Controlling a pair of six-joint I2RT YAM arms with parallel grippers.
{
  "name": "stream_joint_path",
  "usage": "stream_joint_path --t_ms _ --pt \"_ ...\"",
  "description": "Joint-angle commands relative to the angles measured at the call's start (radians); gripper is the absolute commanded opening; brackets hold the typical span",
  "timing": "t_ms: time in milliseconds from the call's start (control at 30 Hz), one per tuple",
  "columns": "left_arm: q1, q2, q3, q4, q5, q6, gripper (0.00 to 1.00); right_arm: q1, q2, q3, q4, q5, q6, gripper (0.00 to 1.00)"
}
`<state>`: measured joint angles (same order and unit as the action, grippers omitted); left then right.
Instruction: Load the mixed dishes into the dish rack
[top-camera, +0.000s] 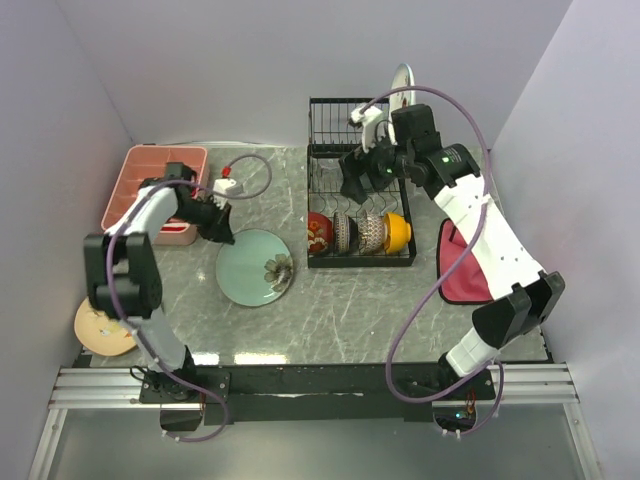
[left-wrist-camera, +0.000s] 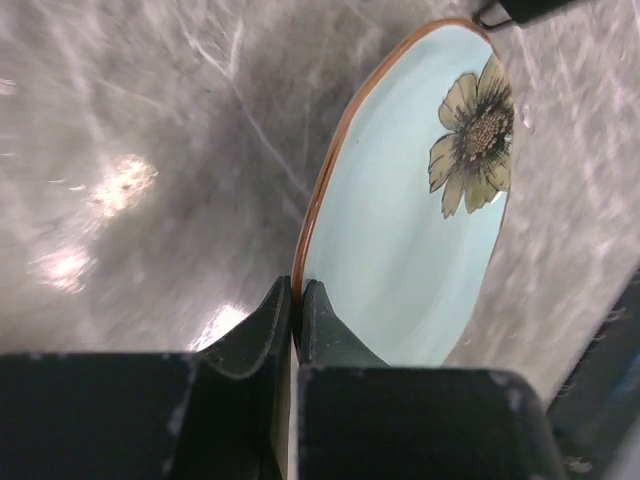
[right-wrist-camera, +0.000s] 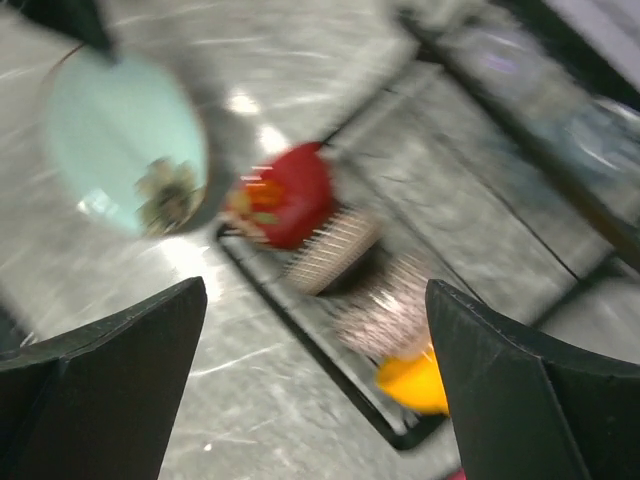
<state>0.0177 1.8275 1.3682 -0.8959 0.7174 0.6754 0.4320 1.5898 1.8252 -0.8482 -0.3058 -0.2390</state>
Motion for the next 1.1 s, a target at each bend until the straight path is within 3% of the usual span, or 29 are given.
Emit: stream_joint_path --t_ms 0,133,300,500,1067 --pt "0.047 -0.193 -0.125 0.051 0.045 0.276 0.01 0.004 0.013 -0.068 -0.003 -0.364 -0.15 0.96" --pt "0.051 -0.348 -0.246 0.107 0.12 0.319 0.01 0.016 0.01 -0.175 0.15 -0.481 -0.181 0.94" --pt "0.051 -0.479 -0.322 0.267 0.191 0.251 0.01 0.059 0.078 -0.204 0.23 -0.581 -0.266 0.92" --pt "0.05 -0.547 -0.337 0.308 0.24 0.168 0.01 0.18 0.116 -0.317 0.443 -0.585 -0.22 0.92" --pt "0.047 -0.689 -0.305 0.287 0.353 0.02 0.01 0.243 0.331 -0.218 0.618 -0.575 -0.131 0.93"
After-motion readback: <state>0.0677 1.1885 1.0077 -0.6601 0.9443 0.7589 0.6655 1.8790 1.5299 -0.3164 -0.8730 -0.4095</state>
